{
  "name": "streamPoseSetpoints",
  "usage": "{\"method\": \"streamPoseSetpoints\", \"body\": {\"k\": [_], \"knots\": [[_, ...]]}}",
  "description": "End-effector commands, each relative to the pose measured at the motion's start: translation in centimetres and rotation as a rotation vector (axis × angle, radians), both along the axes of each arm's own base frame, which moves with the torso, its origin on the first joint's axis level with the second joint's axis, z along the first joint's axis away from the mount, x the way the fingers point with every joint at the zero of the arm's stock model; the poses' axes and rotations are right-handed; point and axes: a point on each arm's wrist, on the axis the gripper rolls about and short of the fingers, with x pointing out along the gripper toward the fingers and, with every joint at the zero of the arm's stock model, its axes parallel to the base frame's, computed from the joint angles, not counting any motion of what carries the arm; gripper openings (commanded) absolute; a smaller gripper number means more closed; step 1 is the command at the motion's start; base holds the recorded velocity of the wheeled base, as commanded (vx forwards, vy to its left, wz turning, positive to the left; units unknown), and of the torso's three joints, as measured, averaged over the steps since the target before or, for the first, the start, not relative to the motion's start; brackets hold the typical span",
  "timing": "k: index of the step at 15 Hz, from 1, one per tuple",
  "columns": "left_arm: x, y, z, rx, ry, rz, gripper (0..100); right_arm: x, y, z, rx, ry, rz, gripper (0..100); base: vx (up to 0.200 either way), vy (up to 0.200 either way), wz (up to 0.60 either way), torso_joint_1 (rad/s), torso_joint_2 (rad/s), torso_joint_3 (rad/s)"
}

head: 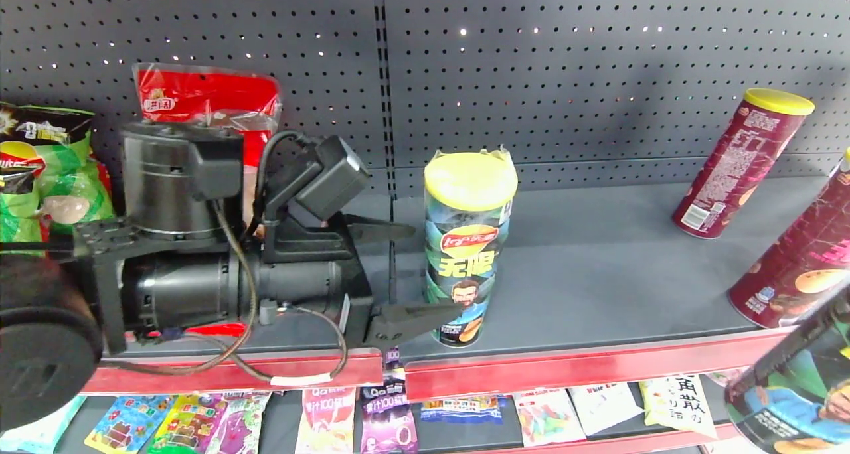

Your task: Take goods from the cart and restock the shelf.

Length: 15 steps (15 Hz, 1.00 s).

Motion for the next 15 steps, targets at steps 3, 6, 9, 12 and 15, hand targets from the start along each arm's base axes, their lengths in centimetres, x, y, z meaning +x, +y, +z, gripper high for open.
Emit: {"method": "streamPoseSetpoints", "body": {"k": [3,6,9,12,15], "knots": [[-3.5,4.4,0.0,-0.003,-0.016,0.106,100,9.1,3.6,1.6,-0.003,0.0,0.073,0,0.0,0.0,0.0,0.0,0.0,0.0],[-6.1,6.6,-1.3,0.012,0.007,0.208,100,13.4,6.2,2.4,0.001,-0.01,0.122,0,0.0,0.0,0.0,0.0,0.0,0.0],[-7.7,7.8,-1.7,-0.001,0.021,0.295,100,16.9,8.3,3.2,0.003,-0.019,0.148,0,0.0,0.0,0.0,0.0,0.0,0.0],[-8.8,8.7,-2.1,0.004,0.007,0.366,100,20.5,11.4,3.5,0.009,-0.016,0.194,0,0.0,0.0,0.0,0.0,0.0,0.0],[-8.9,8.9,-2.0,-0.007,0.005,0.396,100,23.4,13.4,3.6,0.014,-0.025,0.212,0,0.0,0.0,0.0,0.0,0.0,0.0]]}}
